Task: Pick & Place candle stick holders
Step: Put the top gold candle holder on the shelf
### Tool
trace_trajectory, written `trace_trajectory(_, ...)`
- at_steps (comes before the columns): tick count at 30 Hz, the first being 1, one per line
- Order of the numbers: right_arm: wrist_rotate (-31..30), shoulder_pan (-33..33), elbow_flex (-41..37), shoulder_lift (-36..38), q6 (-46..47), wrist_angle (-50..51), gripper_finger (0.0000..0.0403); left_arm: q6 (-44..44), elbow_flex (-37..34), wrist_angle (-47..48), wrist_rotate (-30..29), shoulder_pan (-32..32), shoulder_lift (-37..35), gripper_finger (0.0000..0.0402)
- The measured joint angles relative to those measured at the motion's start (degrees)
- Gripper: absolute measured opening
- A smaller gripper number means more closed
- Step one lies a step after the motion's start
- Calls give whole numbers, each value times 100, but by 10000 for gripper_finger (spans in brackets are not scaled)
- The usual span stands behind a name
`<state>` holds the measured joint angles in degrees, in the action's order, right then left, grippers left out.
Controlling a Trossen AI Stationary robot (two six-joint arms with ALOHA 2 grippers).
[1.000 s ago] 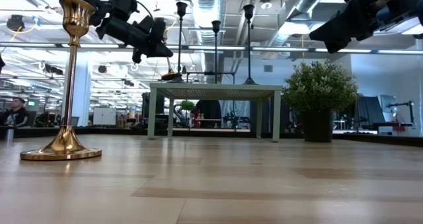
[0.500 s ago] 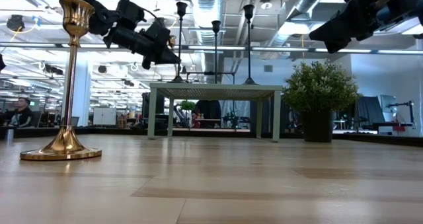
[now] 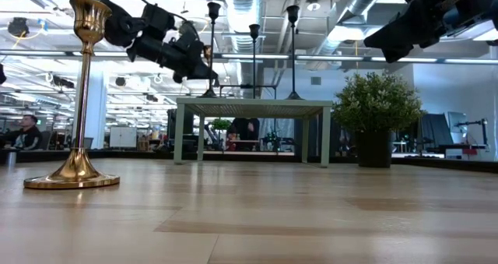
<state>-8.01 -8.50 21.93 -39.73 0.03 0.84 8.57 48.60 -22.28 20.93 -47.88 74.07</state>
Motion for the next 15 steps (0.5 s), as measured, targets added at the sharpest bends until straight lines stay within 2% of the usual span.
trace_trajectory(15, -2, 3, 0, -1, -2, 2, 0, -1, 2, -254, 199, 111, 86, 15)
